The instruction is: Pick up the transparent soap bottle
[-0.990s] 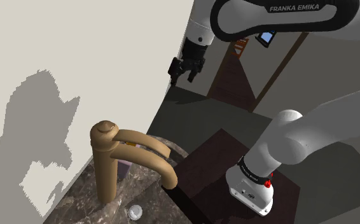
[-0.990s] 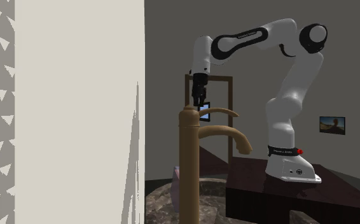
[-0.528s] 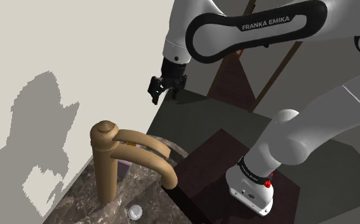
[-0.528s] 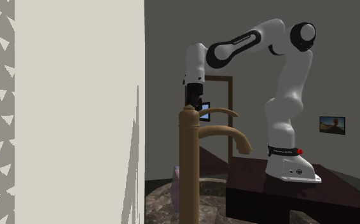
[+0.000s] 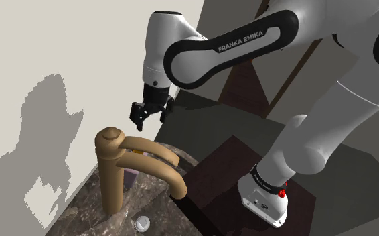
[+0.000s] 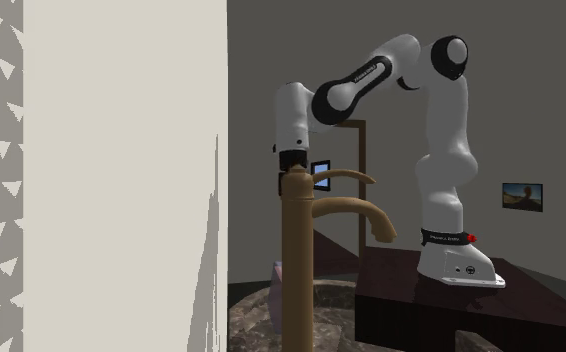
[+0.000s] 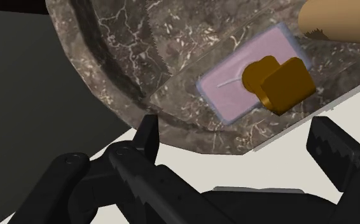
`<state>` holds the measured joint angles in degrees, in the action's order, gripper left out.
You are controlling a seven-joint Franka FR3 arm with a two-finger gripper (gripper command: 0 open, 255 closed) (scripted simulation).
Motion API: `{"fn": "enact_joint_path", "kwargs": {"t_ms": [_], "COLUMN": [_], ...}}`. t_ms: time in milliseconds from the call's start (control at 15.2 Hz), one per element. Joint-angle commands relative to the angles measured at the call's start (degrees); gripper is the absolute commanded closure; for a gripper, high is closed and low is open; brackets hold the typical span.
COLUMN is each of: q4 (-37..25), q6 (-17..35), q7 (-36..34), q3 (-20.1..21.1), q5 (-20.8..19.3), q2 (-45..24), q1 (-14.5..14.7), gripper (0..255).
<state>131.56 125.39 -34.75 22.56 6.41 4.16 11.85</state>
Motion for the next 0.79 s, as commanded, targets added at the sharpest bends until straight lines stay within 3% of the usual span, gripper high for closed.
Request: {"fn": "enact_joint_path", "kwargs": {"t_ms": [0,198,726], "q4": [-1.91,-4.56,-2.78], "q6": [1.28,2.66,8.29], "q7": [-2.61,-5.37,-6.35], "q3": [1.30,2.29,1.97], "q5": [-0.56,-1.67,-3.58], "q2": [-3.93,-8.93,-13.07], "q1": [0.94,2.13,2.56], "gripper": [0,0,0]}}
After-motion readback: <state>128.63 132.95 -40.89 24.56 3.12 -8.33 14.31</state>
